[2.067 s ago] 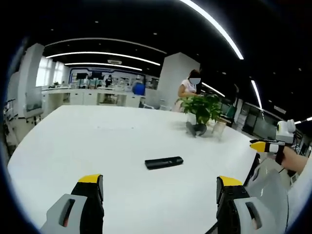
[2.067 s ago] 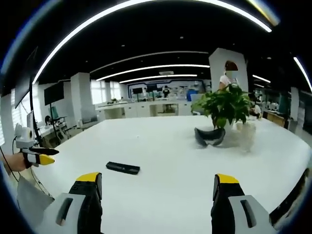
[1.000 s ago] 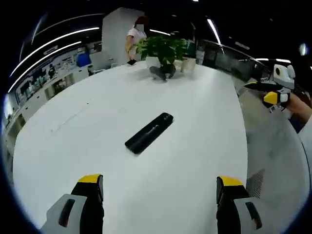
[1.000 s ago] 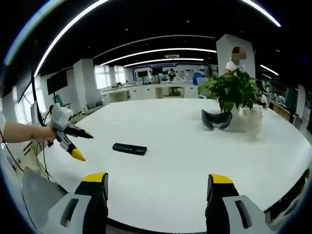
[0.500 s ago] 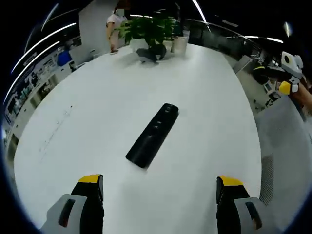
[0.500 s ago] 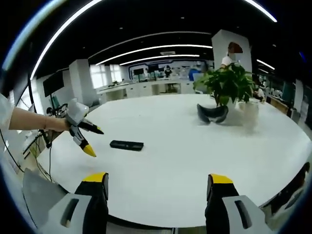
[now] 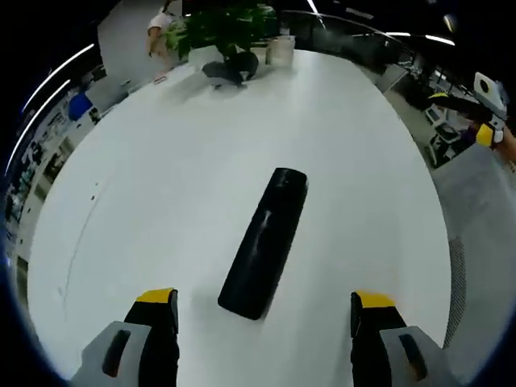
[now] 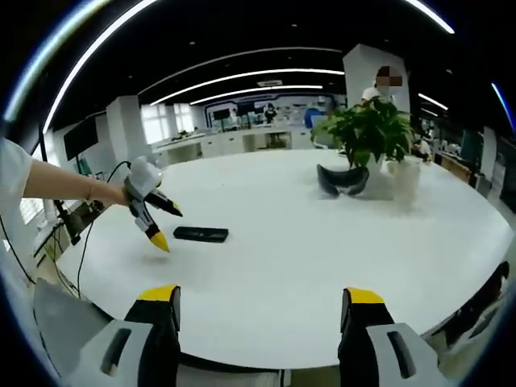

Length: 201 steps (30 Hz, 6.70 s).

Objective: Press the specified remote control buttons in sequence, fully releasing each button before pressing the next.

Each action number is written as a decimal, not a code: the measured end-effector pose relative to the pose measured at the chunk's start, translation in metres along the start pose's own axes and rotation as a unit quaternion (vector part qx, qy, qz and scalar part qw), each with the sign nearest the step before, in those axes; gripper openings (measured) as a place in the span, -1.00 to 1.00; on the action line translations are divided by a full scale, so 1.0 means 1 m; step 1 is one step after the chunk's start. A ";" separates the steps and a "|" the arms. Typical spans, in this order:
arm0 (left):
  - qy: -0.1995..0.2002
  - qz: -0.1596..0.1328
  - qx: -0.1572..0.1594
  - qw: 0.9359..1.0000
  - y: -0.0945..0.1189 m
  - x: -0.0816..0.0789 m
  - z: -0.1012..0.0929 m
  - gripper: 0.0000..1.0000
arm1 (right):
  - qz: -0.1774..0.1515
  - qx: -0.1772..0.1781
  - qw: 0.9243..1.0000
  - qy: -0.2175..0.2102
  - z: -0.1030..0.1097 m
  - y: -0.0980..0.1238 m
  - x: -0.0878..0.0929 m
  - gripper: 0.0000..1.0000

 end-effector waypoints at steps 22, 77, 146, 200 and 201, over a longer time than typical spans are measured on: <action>-0.103 0.046 0.050 0.992 -0.019 -0.023 0.005 -0.09 | 0.014 0.003 1.000 -0.001 -0.002 -0.002 0.005 0.32; -0.097 0.085 0.023 0.991 0.006 0.018 -0.098 -0.57 | 0.070 -0.126 0.986 0.085 0.059 -0.022 0.016 -0.03; -0.076 -0.018 0.040 0.996 0.027 0.054 -0.179 -0.55 | 0.273 -0.361 0.759 0.467 0.128 -0.111 0.048 -1.00; -0.087 -0.030 0.058 0.994 0.028 0.054 -0.179 -0.55 | 0.242 -0.377 0.742 0.498 0.136 -0.131 0.064 -1.00; -0.087 -0.030 0.058 0.994 0.028 0.054 -0.179 -0.55 | 0.243 -0.375 0.741 0.500 0.136 -0.130 0.064 -1.00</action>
Point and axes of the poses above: the point that each gripper's makers call its tool centre point, and the gripper's own axes: y roughly backward along the fingers, z roughly to its left, x roughly out of its underside, the point moved 4 cm from there along y, roughly backward along the fingers, and after that the axes turned 3 degrees about -x, right-handed, at the moved point
